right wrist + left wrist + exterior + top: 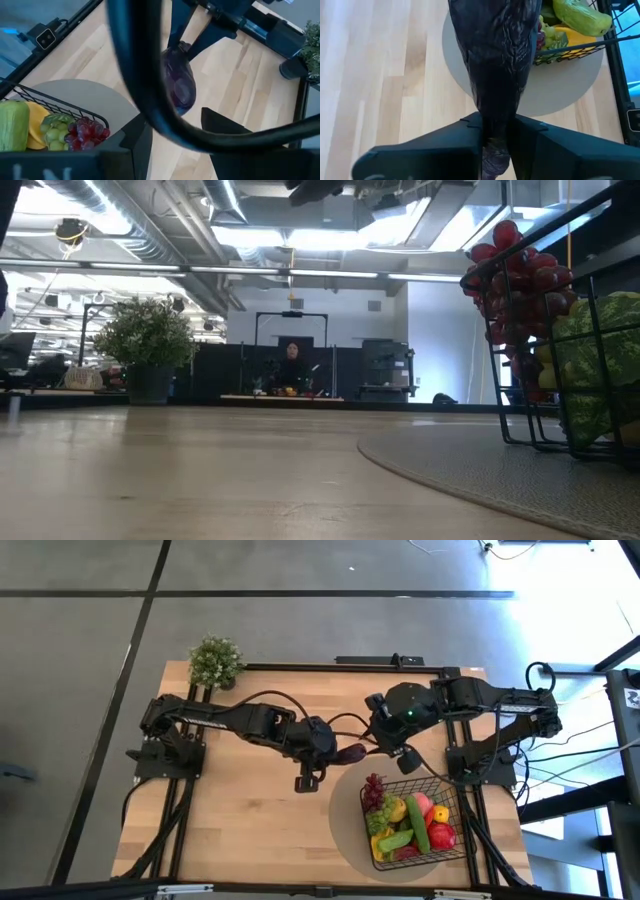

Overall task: Build produce basket
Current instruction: Put the eggplant into the wire basket

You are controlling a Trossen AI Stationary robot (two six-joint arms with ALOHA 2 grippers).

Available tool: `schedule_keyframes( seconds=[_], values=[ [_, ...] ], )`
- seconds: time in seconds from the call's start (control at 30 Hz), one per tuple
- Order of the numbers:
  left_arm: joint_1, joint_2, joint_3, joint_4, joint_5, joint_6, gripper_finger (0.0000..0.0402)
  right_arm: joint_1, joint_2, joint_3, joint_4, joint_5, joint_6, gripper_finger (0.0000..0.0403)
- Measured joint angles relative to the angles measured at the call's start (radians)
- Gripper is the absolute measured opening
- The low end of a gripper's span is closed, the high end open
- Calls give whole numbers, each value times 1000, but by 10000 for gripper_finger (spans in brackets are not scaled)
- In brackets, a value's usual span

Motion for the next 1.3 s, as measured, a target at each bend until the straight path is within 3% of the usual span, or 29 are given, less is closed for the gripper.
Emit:
schedule_keyframes(
  seconds=[0.4, 1.03, 1.3],
  values=[
    [18, 1, 0, -6, 8, 6, 33, 20, 23, 0, 36, -54, 3, 163],
    [16, 2, -2, -9, -20, -1, 33, 21, 58, 2, 20, 33, 34, 162],
    [17, 2, -2, -9, -50, -1, 33, 21, 58, 2, 9, 60, 34, 131]
  ],
)
